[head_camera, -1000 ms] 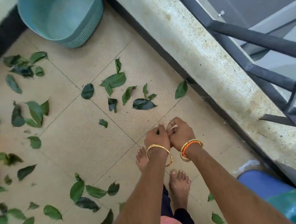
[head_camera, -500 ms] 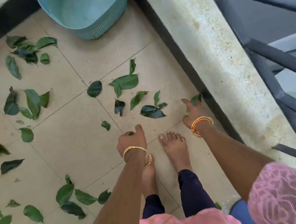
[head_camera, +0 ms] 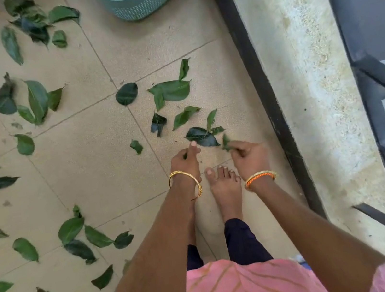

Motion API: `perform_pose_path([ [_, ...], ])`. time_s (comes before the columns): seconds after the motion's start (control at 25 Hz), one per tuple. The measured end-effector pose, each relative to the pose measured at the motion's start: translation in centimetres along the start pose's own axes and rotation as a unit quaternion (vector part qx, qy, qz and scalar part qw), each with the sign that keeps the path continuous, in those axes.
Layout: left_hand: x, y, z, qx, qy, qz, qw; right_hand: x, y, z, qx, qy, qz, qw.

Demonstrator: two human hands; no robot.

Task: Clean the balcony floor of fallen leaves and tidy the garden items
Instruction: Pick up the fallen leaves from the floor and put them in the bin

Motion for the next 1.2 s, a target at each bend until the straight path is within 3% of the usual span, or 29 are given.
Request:
perform_pose_path([
  [0.12,0.4,1.5,1.0,-0.020,-0.030,0.025,0.999,-2.9,3.0,2.1,-0.103,-0.146,0.004,0.984],
  [0.24,0.0,2.2,0.0,0.052,-0.020,0.034,0.998,-3.7,2.4,2.8,-0.140,-0.098,0.029,0.985],
  [0.36,-1.0,1.1,-2.4,0.111,0.072,-0.043,0.990,-4.3,0.1,3.9,-0.203,0.000,0.002,0.979],
  [0.48,-1.1,-0.3,-4.3,0.083,0.208,-0.095,0.970,-3.7,-3.3,4.2,-0.126,0.154,-0.052,0.979],
  [0.72,-1.6,-2.4,-3.4,-0.075,0.220,-0.133,0.963,-0.8,-6.6,8.2,-0.133,0.397,-0.054,0.906],
  [0.84,-2.9,-3.1,-3.6,-0.056,0.199,-0.141,0.968,-0.5,-6.5,8.6,-0.075,0.395,-0.079,0.912],
  [1.08,-4.8,-2.1,-3.6,-0.057,0.156,-0.152,0.974,-0.4,-7.0,8.0,-0.040,0.375,-0.159,0.912],
  [1.2,-4.4,-1.2,-3.4,-0.037,0.167,-0.148,0.974,-0.3,-7.8,7.0,-0.090,0.389,-0.123,0.909],
])
Point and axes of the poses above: each hand's wrist, its own y-axis away from the middle knuckle, its own z-axis out of the palm, x = y × z, the point moved 6 cm from there along -y, towards the middle knuckle, and after that the axes turned 9 degrees about -x, right-handed, at the moved point
